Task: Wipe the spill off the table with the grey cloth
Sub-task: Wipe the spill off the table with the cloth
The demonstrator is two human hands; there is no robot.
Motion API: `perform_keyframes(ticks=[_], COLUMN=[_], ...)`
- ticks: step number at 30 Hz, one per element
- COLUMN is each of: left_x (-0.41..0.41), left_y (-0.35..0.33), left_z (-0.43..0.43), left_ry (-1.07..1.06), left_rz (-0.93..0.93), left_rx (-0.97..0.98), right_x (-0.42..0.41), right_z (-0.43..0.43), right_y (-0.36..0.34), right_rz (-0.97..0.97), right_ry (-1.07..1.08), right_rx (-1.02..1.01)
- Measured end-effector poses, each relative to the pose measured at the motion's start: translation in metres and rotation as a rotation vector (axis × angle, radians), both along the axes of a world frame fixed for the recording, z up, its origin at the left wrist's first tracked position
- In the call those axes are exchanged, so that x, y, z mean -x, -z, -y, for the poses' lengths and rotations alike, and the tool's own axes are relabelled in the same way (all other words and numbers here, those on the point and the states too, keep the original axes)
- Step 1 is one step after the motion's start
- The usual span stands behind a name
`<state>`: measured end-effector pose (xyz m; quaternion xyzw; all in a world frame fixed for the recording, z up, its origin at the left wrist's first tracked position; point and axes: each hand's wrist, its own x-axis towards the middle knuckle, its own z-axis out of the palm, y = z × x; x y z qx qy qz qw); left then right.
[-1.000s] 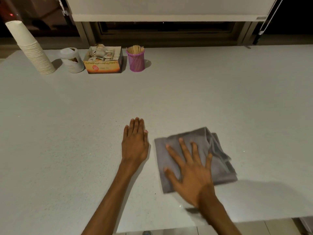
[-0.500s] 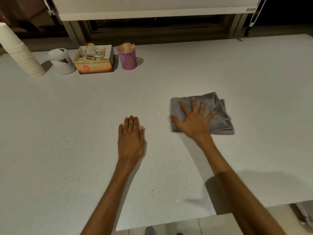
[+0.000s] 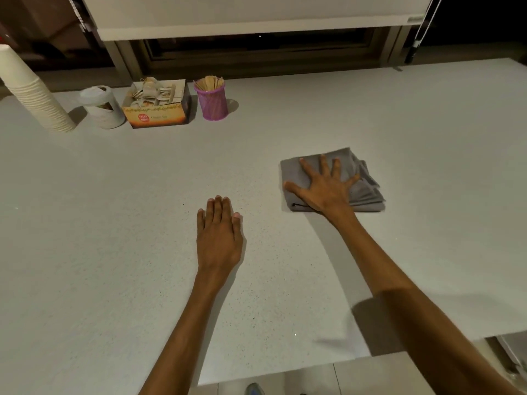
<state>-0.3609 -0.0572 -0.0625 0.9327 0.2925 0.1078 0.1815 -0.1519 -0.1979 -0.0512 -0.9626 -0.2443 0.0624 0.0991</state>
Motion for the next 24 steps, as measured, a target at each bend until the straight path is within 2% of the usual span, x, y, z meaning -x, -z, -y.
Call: perform_keyframes(ticks=[3, 7, 10, 15, 20, 24], left_x=[-0.001, 0.000, 0.002, 0.004, 0.002, 0.000], left_y=[-0.001, 0.001, 0.003, 0.001, 0.002, 0.004], left_z=[0.000, -0.003, -0.005, -0.005, -0.006, -0.005], left_ry=[0.009, 0.026, 0.042, 0.040, 0.031, 0.015], left_rz=[-0.016, -0.012, 0.000, 0.019, 0.025, 0.035], left_rx=[0.011, 0.003, 0.008, 0.018, 0.017, 0.004], right_x=[0.026, 0.103, 0.129, 0.057, -0.054, -0.090], right_z=[-0.010, 0.042, 0.083, 0.102, 0.087, 0.037], right_y=[0.001, 0.020, 0.023, 0.010, 0.001, -0.005], right_rz=[0.015, 0.138, 0.180, 0.138, 0.005, -0.029], right_ry=[-0.086, -0.201, -0.143, 0.030, 0.014, -0.002], right_rx=[0.026, -0.025, -0.042, 0.029, -0.020, -0.039])
